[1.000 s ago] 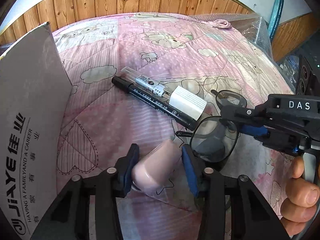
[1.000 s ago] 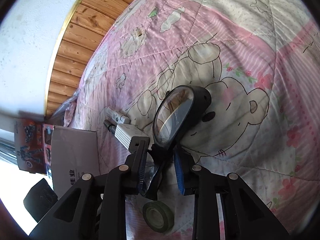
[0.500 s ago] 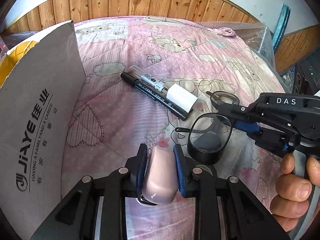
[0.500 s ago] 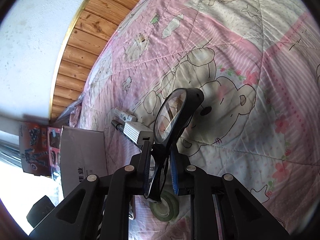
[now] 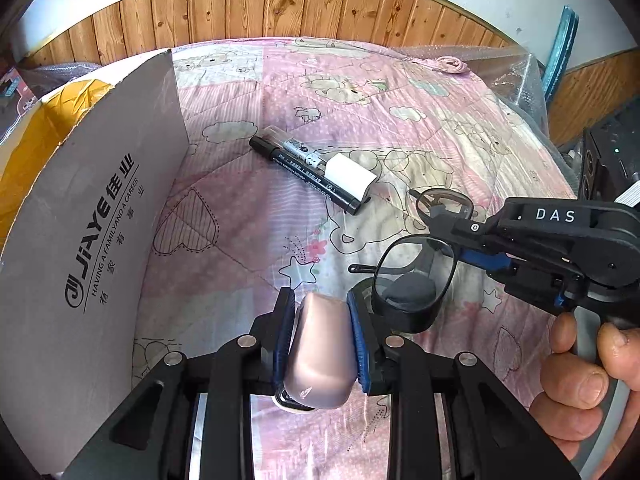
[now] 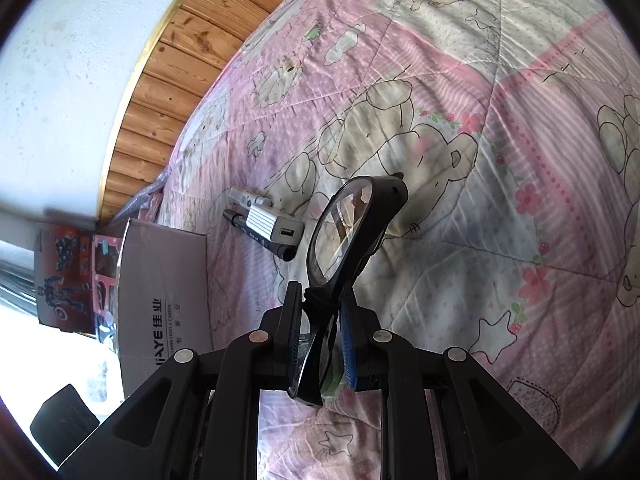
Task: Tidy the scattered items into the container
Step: 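Carry the black glasses and pink stapler over the cardboard box with both tools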
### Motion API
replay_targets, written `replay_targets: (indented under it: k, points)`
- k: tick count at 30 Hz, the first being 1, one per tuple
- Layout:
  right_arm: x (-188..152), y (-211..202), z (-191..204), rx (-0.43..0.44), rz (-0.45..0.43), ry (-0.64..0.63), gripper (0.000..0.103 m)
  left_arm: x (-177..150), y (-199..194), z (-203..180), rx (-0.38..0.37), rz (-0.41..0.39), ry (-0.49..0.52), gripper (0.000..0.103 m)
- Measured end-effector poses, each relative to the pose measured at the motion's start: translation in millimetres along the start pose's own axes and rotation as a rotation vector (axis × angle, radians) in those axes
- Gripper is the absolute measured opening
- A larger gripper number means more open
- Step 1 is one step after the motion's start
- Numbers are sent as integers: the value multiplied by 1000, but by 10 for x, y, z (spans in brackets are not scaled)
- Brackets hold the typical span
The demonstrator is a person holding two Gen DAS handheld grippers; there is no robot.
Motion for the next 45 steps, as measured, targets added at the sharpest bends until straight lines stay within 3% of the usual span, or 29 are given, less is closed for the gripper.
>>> replay_targets:
  k: [22,45]
  points:
    - [-508,-398,12,-2,20,-79,19,-147,-560,-67,5,-64,-1,28]
    - [-800,-650,260,20,11,-167,19,-291,-930,39,-11,-113,-35,28]
Point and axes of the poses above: each gripper's, at about its wrist camera, not at the fingertips, and y roughly the way its jaws point, z to its left, x to its top, the point moved 1 cm from there along y, roughly the way its jaws point, and after that the axes turned 4 degrees about x, right-handed, at the moved point
